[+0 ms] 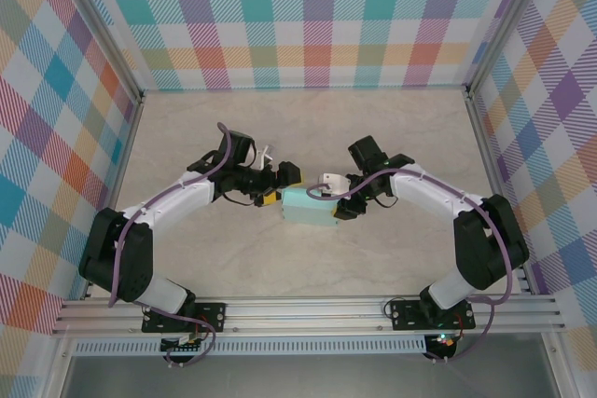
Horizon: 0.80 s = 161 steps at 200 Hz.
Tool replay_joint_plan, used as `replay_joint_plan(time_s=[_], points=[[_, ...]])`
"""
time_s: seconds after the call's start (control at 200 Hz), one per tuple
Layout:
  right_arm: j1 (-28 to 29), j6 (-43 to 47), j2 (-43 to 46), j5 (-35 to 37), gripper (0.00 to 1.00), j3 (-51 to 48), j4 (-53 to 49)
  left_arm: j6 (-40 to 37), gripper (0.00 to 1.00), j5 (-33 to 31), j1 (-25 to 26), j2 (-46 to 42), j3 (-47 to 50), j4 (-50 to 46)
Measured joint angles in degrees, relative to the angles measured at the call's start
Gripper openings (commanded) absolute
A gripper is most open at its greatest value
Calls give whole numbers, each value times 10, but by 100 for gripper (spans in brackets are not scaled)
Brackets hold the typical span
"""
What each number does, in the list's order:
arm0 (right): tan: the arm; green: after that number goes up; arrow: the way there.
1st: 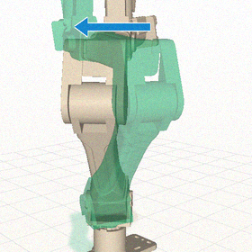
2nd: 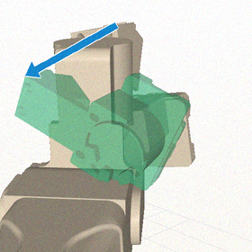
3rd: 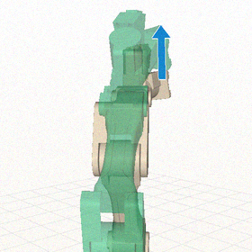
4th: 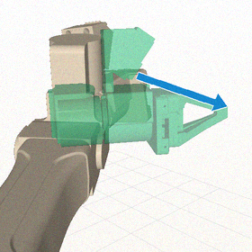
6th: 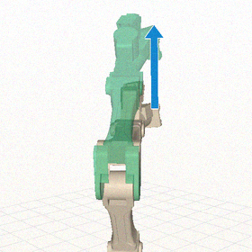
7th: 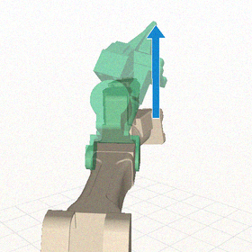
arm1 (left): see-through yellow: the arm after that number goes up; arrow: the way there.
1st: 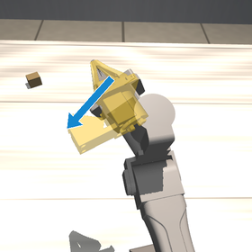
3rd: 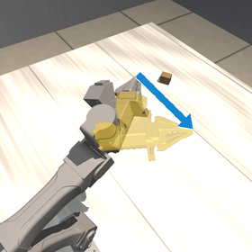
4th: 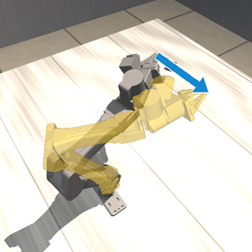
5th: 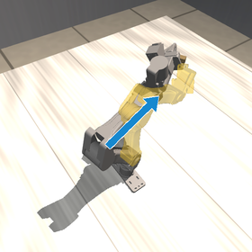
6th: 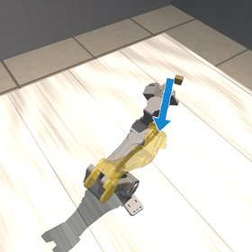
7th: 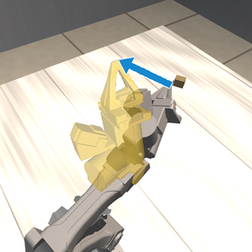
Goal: Fold the paper box
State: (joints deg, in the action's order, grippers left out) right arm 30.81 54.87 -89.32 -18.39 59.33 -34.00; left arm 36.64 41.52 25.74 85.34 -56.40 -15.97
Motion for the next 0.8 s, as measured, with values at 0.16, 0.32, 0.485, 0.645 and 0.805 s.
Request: replay_joint_plan(time_s=[0.16,0.32,0.485,0.645,0.805], points=[[0,1,-2,0,36,2,-1,-4,100,0,0,-1,0,-5],[0,5,-2,0,36,3,0,-19,100,-2,-5,-5,0,-14],[3,11,-4,-1,34,3,3,-38,100,-9,-16,-17,0,-37],[4,13,-5,-2,34,4,4,-51,100,-17,-30,-34,0,-51],[4,14,-5,-2,34,4,4,-73,100,-31,-42,-45,0,-57]])
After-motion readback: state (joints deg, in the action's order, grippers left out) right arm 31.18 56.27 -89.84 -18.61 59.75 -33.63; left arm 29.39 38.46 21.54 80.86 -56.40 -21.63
